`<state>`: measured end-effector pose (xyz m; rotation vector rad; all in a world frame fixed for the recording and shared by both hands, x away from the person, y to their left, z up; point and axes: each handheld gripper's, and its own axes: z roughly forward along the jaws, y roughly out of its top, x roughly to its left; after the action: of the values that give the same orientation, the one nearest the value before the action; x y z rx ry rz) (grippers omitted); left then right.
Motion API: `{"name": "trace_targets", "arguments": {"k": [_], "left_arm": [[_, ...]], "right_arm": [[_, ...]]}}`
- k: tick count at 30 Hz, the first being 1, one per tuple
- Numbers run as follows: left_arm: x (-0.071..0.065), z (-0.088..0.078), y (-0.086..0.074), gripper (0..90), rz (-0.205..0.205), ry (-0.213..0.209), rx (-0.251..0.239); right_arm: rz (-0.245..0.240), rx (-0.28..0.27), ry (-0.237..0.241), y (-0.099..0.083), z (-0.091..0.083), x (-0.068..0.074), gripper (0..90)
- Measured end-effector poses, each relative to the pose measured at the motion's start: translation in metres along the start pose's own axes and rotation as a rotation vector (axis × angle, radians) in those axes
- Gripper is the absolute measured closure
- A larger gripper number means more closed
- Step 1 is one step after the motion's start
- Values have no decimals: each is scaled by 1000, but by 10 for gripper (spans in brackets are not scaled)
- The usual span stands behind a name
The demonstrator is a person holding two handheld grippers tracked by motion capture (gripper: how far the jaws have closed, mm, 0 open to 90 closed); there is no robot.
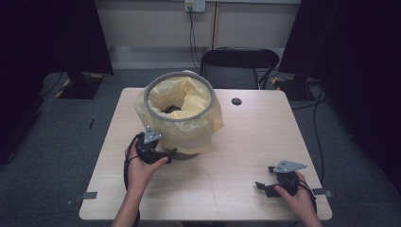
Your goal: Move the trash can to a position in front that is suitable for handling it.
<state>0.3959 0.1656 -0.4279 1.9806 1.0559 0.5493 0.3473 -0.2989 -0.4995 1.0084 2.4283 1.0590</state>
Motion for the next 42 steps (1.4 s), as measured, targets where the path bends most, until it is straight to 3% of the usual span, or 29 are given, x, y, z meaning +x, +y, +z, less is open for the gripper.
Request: {"name": "trace_targets", "arguments": {"k": [42], "left_arm": [[1, 47, 32, 130, -30, 23, 9]], "right_arm": [[-3, 1, 4, 0, 0, 0, 137]]}}
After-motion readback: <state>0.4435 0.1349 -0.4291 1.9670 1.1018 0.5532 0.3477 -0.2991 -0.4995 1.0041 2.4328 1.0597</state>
